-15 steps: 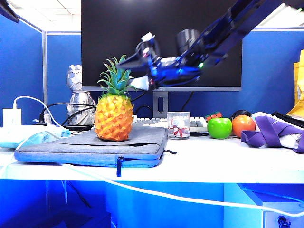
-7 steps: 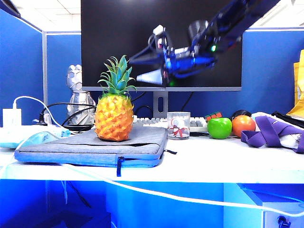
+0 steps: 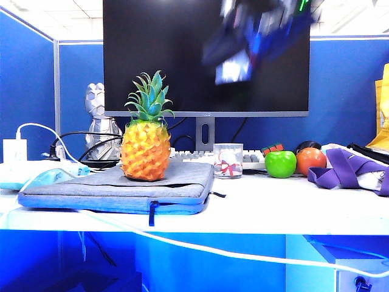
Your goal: Pick up the pineapple and place it above the gray bag.
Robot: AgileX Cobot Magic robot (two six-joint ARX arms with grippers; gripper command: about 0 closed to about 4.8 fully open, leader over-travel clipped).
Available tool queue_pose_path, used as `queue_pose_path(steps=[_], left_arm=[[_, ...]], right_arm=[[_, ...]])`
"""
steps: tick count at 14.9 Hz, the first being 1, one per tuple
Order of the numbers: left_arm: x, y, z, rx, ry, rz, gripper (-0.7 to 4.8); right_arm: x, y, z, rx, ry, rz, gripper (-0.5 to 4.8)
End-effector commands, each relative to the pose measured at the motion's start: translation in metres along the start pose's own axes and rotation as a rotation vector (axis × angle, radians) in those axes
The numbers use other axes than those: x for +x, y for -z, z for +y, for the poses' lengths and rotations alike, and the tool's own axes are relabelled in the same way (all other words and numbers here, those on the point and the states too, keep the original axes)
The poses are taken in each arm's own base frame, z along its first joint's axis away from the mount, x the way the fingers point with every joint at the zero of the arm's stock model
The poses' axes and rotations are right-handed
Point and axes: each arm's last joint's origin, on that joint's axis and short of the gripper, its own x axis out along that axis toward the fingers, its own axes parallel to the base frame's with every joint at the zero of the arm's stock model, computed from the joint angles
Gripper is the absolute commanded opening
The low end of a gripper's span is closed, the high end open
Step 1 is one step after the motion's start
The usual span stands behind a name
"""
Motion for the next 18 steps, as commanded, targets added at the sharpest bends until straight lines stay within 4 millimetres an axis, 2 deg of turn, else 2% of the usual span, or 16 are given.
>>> queue_pose_path(steps=[1,3,4,5,6,7,8,9,12,14,15,16,17,18], left_arm=[[-0.015,-0.027,-0.011,0.144,-0.017,-0.069,4.79],[-0.029,-0.036,-0.015,0.222,-0.143,-0.025,4.79],[-0.037,-0.04,-0.016,0.271,-0.229,0.001,4.79],[-0.048,-0.043,-0.02,0.287,-0.298,-0.015,4.41],[-0.058,-0.046,-0.024,0.296,-0.297,-0.059,3.27],[-0.073,-0.048,-0.031,0.311,-0.293,-0.128,1.84],[-0.082,-0.05,-0.035,0.311,-0.296,-0.173,1.33],[-0.092,-0.05,-0.038,0.299,-0.322,-0.21,1.17],[-0.111,-0.043,-0.044,0.277,-0.369,-0.23,1.17],[-0.117,-0.036,-0.045,0.249,-0.373,-0.201,1.17],[-0.12,-0.032,-0.045,0.245,-0.375,-0.178,1.17],[-0.122,-0.028,-0.045,0.24,-0.376,-0.157,1.17],[-0.123,-0.019,-0.044,0.233,-0.376,-0.137,1.17],[-0.123,-0.005,-0.042,0.214,-0.374,-0.148,1.17]], right_arm=[[-0.058,-0.052,0.068,-0.173,0.083,-0.095,4.79],[-0.105,-0.076,0.115,-0.267,0.233,-0.146,4.63],[-0.126,-0.083,0.138,-0.306,0.287,-0.175,3.5],[-0.161,-0.091,0.18,-0.403,0.336,-0.23,0.23],[-0.184,-0.092,0.207,-0.448,0.377,-0.262,-0.04],[-0.212,-0.089,0.245,-0.469,0.481,-0.285,-0.05],[-0.226,-0.084,0.268,-0.457,0.599,-0.274,-0.05],[-0.241,-0.074,0.295,-0.446,0.721,-0.248,-0.05],[-0.264,-0.042,0.354,-0.47,0.787,-0.3,-0.05],[-0.278,-0.007,0.39,-0.461,0.972,-0.481,-0.05],[-0.281,0.021,0.407,-0.469,1.006,-0.63,-0.05],[-0.277,0.05,0.414,-0.494,1.007,-0.724,-0.05],[-0.266,0.081,0.411,-0.491,1.013,-0.754,-0.05],[-0.247,0.114,0.392,-0.444,0.992,-0.734,-0.05]])
